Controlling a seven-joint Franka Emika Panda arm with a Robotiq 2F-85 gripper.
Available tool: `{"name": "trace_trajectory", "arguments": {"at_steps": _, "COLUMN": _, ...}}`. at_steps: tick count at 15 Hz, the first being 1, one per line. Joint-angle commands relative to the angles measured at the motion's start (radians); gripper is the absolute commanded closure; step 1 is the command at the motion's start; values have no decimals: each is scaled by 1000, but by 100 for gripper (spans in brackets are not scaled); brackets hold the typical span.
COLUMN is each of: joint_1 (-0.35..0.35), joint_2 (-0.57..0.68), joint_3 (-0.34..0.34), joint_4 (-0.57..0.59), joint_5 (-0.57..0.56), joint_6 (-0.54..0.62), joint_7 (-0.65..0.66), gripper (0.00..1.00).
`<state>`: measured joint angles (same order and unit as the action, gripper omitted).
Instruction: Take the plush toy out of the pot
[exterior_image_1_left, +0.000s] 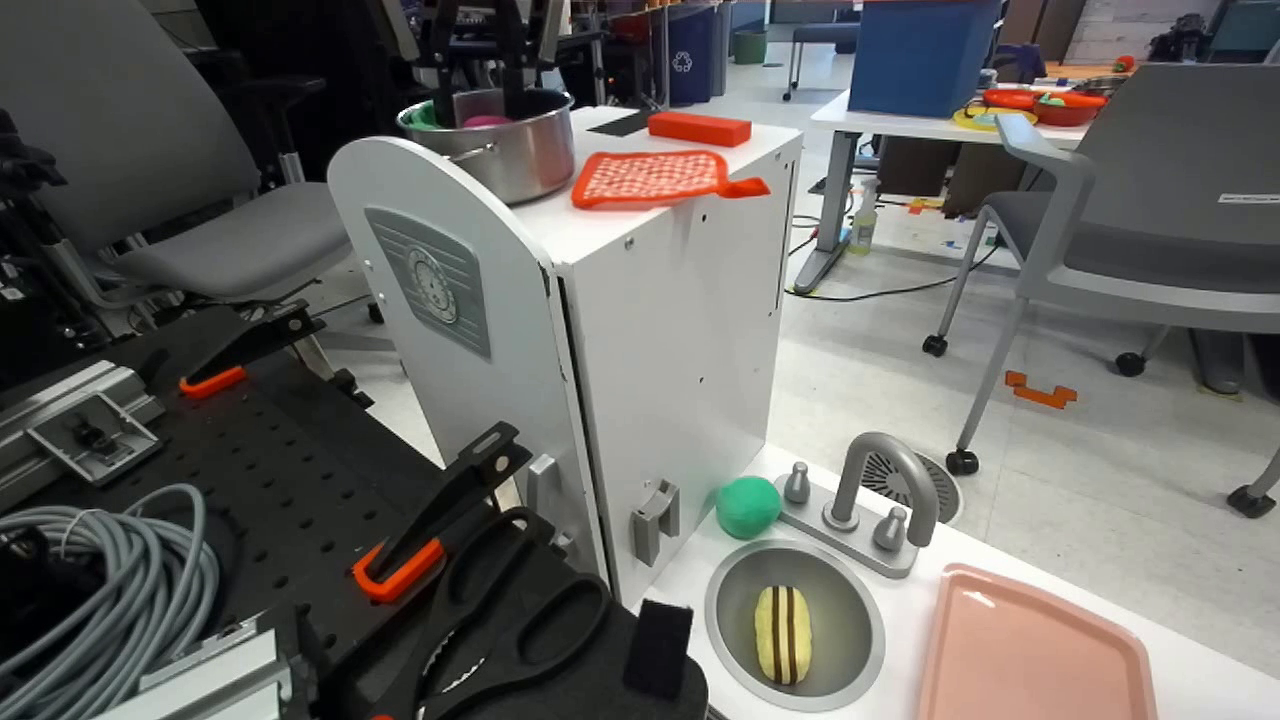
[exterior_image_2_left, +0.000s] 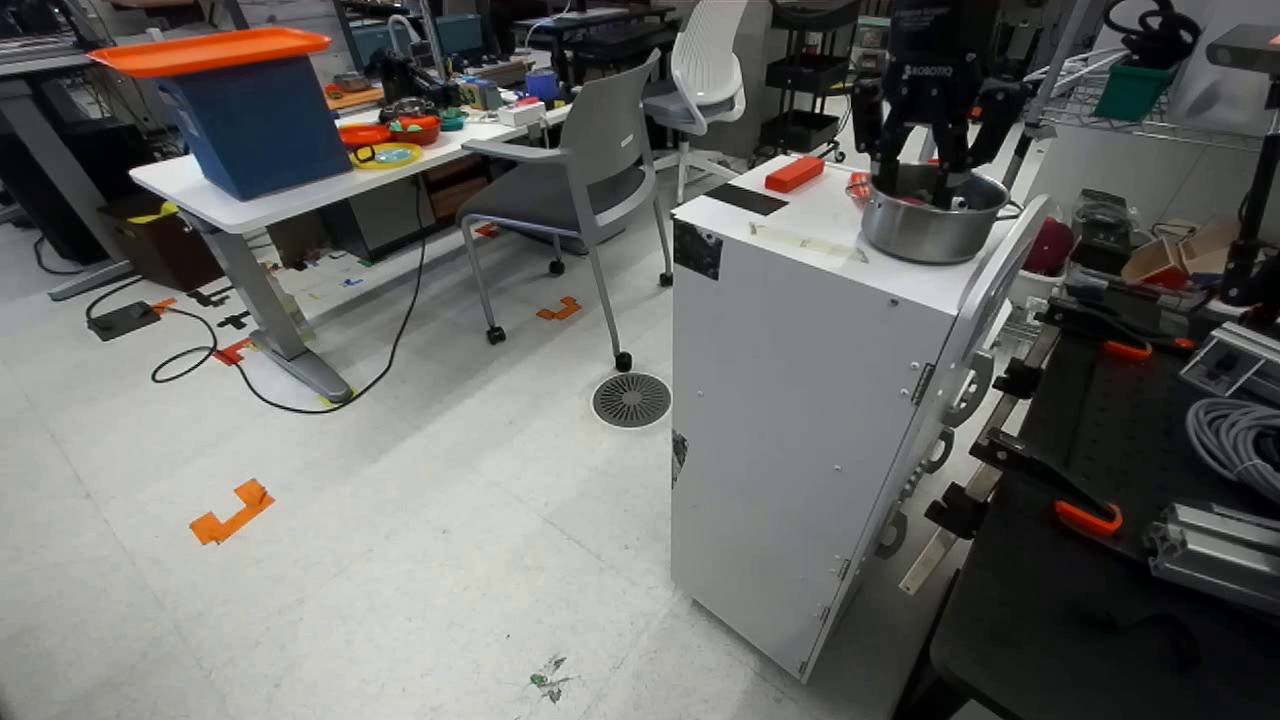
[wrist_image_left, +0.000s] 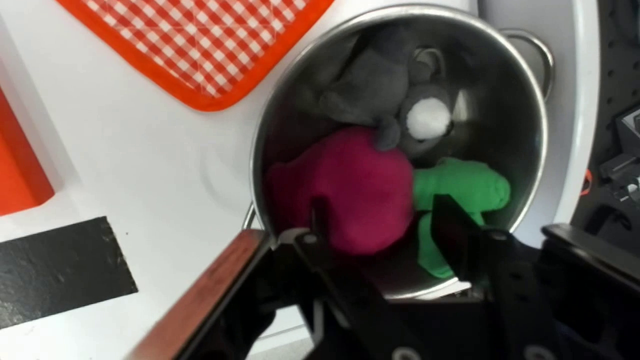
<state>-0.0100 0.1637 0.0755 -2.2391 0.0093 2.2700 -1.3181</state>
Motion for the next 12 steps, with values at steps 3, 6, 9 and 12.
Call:
{"name": "trace_trajectory", "arguments": {"at_steps": 3, "joint_1": -4, "joint_2": 6, "joint_3": -2, "joint_4": 13, "joint_5": 1, "joint_6": -12, "joint_7": -18, "gripper": 42}}
{"name": "trace_trajectory", "arguments": {"at_steps": 6, "joint_1": -4, "joint_2": 6, "joint_3": -2, "joint_4": 12, "joint_5": 1, "joint_6": -9, "joint_7": -19, "gripper": 69}}
{"name": "trace_trajectory", "arguments": {"at_steps": 9, "joint_1": -4, "joint_2": 6, "joint_3": -3, "joint_4": 11, "joint_5": 2, "joint_6": -8, "joint_7": -19, "gripper": 95}}
{"name": "trace_trajectory", "arguments": {"at_steps": 12, "joint_1": -4, "joint_2": 4, "joint_3": -2, "joint_4": 11, "joint_5": 3, "joint_6": -8, "joint_7": -19, "gripper": 100}}
